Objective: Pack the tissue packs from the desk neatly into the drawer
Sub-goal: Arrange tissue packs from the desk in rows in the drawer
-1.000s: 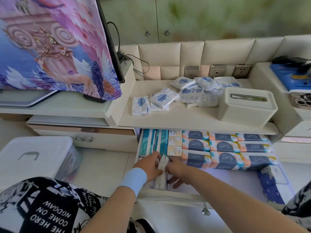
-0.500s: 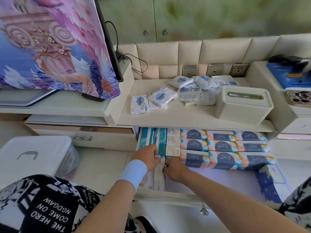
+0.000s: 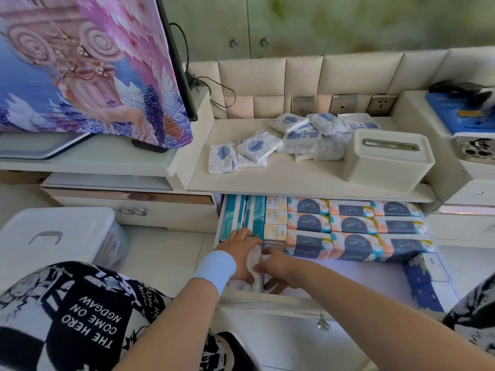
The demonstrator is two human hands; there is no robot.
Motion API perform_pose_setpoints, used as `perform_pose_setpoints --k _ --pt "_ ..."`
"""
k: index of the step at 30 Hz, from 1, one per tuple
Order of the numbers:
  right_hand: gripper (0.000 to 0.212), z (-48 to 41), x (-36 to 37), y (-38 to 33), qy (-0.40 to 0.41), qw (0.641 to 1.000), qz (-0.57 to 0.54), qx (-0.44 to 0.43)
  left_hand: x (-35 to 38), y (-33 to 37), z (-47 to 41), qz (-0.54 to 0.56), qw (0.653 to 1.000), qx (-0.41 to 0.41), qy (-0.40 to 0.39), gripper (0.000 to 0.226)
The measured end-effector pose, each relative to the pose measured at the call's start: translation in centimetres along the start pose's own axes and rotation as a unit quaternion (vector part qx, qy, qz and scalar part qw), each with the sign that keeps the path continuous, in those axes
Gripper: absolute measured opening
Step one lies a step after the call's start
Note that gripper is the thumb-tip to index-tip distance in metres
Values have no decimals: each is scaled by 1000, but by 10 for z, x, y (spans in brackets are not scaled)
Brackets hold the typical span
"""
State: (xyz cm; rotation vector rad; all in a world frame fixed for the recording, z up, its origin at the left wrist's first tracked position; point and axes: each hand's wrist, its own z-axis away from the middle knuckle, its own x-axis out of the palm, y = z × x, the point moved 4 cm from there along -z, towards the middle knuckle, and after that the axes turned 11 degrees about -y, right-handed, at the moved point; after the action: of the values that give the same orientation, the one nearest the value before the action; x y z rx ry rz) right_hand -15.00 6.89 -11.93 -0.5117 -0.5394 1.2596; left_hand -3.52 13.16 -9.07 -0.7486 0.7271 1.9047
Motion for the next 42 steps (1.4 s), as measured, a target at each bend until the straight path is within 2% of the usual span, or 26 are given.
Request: perform_pose_setpoints --k 4,7,10,13,15,18,23,25,28,30,33,35,37,40,42 --pt "47 0 4 2 -48 996 -51 49 1 1 -2 -13 1000 -6 -11 106" --pt "43 8 0 -9 -44 996 70 46 -1 1 -2 3 1000 -2 -19 100" --pt "36 9 -17 -29 37 971 231 55 -17 -1 -4 54 999 5 -8 76" --pt "25 13 -36 -64 123 912 390 26 -48 -13 -9 71 997 -7 31 54" --pt "26 20 -51 -92 198 897 394 -26 -75 -24 -13 84 994 -26 59 48" --pt "28 26 -71 -134 264 893 353 -88 -120 -42 -21 70 992 -47 91 46" --pt "41 8 -99 -191 323 850 399 -121 -167 -77 -41 48 989 -91 105 54" --pt "51 -6 -110 -207 345 828 429 -110 -175 -88 -54 63 984 -120 112 54" --pt "74 -32 -125 -220 325 807 489 -54 -181 -95 -77 73 978 -164 109 54" --pt "84 -48 -134 -225 306 802 510 -49 -181 -99 -92 101 973 -176 111 49" --pt "89 -62 -142 -232 302 790 529 -67 -184 -108 -108 161 956 -202 143 43" --pt "81 -67 -145 -237 328 748 575 -55 -187 -117 -115 193 938 -227 176 37" --pt "73 -71 -150 -240 340 720 604 -30 -190 -126 -121 221 925 -248 187 35" --pt "72 -78 -160 -238 356 711 607 -16 -190 -136 -128 277 904 -249 212 41" --pt "71 -80 -164 -236 360 722 588 -52 -189 -139 -128 373 869 -233 226 58"
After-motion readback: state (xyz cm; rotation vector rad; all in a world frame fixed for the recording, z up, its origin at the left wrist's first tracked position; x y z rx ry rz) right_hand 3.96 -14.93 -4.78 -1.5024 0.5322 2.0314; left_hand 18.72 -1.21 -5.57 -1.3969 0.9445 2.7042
